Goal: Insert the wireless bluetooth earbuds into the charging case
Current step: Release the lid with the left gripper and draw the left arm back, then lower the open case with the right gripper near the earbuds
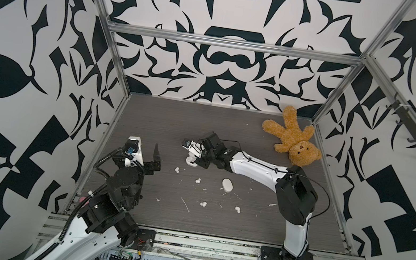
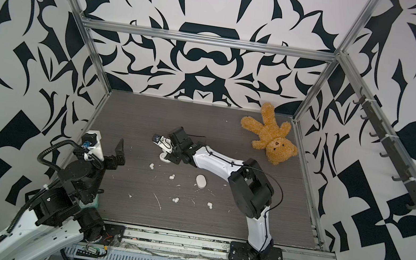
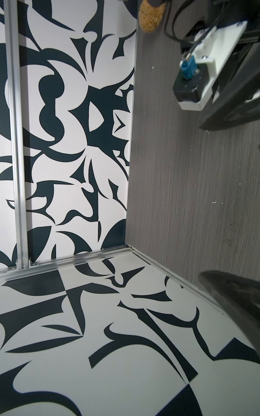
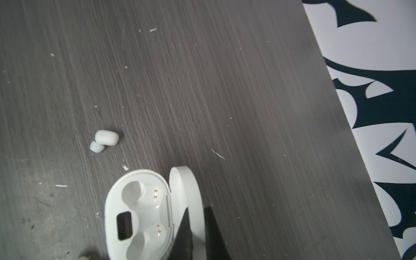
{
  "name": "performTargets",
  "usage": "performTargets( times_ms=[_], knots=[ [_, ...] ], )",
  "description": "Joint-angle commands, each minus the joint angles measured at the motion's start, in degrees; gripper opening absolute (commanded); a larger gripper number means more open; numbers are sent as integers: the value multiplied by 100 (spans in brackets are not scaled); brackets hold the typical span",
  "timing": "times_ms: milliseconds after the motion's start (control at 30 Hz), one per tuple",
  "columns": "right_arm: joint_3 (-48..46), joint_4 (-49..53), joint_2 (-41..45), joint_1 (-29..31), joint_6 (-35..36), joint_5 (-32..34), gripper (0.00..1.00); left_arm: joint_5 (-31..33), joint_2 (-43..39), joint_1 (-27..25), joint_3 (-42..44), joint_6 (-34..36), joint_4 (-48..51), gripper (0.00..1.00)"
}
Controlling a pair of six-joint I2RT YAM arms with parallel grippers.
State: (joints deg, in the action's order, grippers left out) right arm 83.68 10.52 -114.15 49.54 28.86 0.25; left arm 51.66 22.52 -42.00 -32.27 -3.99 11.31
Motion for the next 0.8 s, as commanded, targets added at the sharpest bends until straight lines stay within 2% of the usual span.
performTargets(
  times_ms=[0, 767],
  knots=[
    [331, 178, -18, 28, 238, 36, 0, 54, 32, 33, 37, 38, -216, 99],
    [439, 124, -455, 60, 472, 221, 0, -264, 112, 104, 81, 58, -287, 99]
  ],
)
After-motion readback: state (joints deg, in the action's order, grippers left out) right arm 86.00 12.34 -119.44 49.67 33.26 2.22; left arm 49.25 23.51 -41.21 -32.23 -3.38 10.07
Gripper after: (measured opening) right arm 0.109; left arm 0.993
